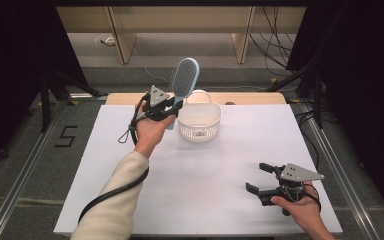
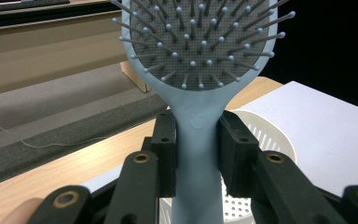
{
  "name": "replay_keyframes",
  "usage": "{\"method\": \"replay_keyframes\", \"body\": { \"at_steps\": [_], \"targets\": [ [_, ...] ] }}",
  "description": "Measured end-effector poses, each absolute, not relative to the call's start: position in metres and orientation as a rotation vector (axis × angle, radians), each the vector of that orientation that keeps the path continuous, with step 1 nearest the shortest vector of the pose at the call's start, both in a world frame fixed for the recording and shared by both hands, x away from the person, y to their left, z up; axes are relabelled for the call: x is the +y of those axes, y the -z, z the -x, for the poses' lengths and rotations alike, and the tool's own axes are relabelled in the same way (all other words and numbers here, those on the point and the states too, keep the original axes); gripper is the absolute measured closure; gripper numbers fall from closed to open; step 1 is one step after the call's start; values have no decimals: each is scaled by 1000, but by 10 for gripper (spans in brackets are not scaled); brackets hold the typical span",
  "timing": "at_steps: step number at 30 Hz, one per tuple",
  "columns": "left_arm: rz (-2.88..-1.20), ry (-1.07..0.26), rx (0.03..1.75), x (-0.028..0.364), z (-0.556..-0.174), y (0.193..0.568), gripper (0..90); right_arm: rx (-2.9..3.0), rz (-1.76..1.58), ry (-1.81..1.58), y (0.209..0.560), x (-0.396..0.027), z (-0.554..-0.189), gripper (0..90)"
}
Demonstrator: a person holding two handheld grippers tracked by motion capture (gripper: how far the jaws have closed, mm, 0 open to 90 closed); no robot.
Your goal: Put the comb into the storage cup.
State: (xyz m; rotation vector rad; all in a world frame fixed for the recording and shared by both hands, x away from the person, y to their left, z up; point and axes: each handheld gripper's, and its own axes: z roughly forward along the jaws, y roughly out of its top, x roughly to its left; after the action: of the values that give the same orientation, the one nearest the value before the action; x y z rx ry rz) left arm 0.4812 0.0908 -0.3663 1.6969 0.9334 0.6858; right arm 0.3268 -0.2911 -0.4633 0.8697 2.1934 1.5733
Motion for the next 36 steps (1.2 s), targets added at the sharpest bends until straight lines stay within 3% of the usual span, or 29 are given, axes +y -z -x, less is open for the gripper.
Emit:
{"method": "replay_keyframes", "body": {
  "at_steps": [36],
  "targets": [
    [-1705,-672,934,82,-490,364,697,2194,-875,-1582,463,-291,-327,107]
  ]
}}
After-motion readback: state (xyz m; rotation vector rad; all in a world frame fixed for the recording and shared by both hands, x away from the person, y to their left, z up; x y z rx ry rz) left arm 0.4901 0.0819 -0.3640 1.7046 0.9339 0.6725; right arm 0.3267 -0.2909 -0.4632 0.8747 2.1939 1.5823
